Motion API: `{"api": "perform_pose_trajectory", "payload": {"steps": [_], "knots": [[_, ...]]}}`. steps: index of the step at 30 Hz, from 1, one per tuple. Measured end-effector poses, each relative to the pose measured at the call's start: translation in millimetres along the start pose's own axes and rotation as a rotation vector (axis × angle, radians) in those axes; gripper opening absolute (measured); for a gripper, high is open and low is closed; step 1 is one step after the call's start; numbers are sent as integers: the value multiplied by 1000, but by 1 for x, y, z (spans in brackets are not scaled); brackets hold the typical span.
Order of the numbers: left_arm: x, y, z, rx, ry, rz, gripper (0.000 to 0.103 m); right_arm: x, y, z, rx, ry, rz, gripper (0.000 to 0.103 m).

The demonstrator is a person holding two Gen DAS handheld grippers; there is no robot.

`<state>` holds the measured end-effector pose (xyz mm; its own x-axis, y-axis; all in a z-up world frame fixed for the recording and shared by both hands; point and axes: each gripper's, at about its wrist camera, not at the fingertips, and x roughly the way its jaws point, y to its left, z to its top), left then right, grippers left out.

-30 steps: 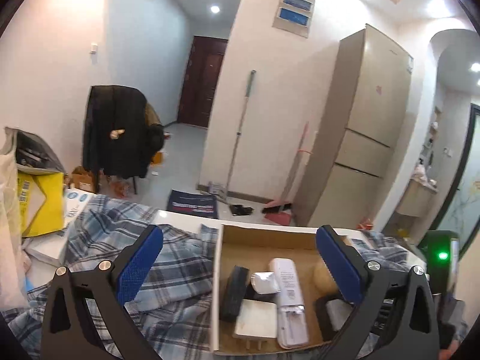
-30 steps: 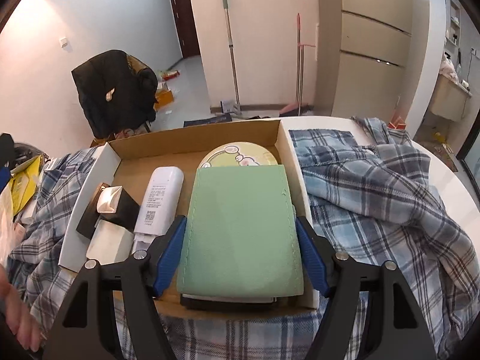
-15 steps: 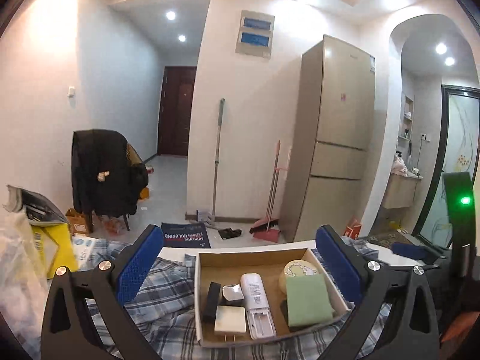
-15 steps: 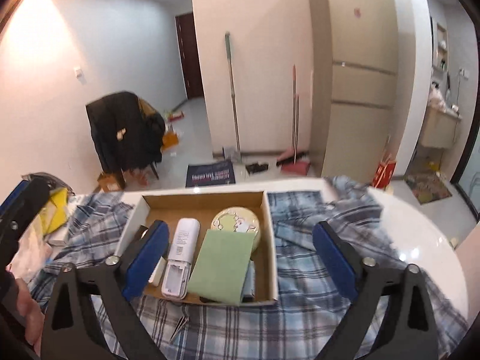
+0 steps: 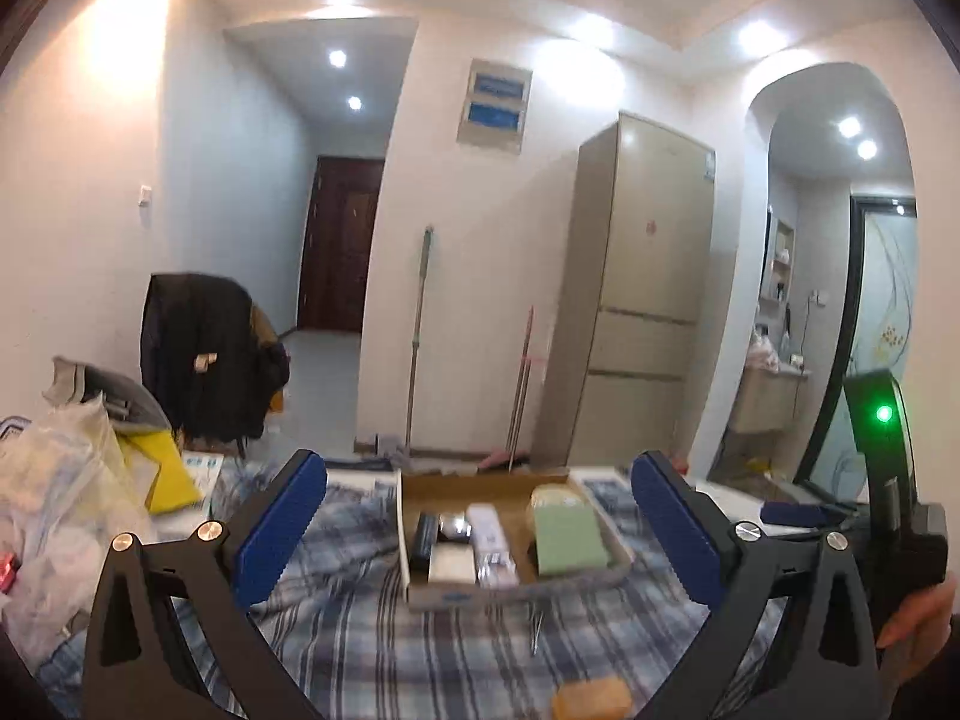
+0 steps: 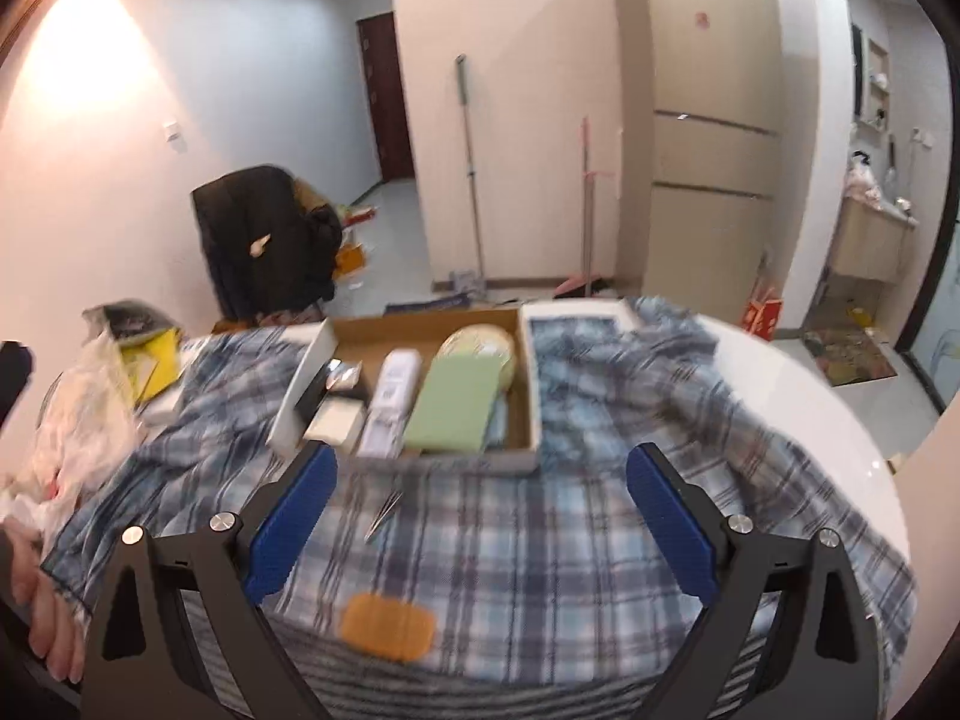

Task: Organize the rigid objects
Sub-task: 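Move the right gripper to the orange translucent case and grasp it, then grasp the silver nail clipper with the left gripper while right holds the orange case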

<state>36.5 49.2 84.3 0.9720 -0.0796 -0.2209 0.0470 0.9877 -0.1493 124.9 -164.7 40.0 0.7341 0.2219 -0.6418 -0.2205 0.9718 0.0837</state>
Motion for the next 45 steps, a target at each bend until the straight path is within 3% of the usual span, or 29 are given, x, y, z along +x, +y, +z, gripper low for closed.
{"api": "perform_pose_trajectory", "payload": {"steps": [3, 10, 13, 19, 22, 24, 29, 34, 39, 42, 45], "knots": [[5, 4, -16, 22, 33, 45, 103, 10, 6, -8, 9, 56, 7, 97], [29, 19, -54, -22, 136, 40, 103, 50, 23, -40, 11, 257, 53, 96], [41, 19, -63, -8, 219, 23, 103, 78, 33, -55, -39, 413, 76, 82], [35, 22, -64, -7, 187, 47, 103, 108, 33, -71, 48, 519, 100, 81], [35, 21, -64, 3, 189, 52, 103, 115, 34, -76, 62, 528, 75, 79], [36, 20, -63, 22, 191, 64, 103, 120, 36, -79, 42, 547, 52, 63], [38, 18, -64, 34, 201, 60, 103, 111, 34, -80, 29, 515, 47, 62], [47, 15, -67, 92, 250, 82, 103, 93, 11, -61, 11, 420, 4, 62], [66, 7, -66, 110, 362, 56, 102, 93, -26, -43, 45, 370, -50, 62], [81, -2, -69, 101, 419, 20, 86, 95, -40, -43, 31, 370, -67, 62], [103, -17, -77, 121, 504, -14, 57, 99, -57, -47, 49, 383, -68, 62]]}}
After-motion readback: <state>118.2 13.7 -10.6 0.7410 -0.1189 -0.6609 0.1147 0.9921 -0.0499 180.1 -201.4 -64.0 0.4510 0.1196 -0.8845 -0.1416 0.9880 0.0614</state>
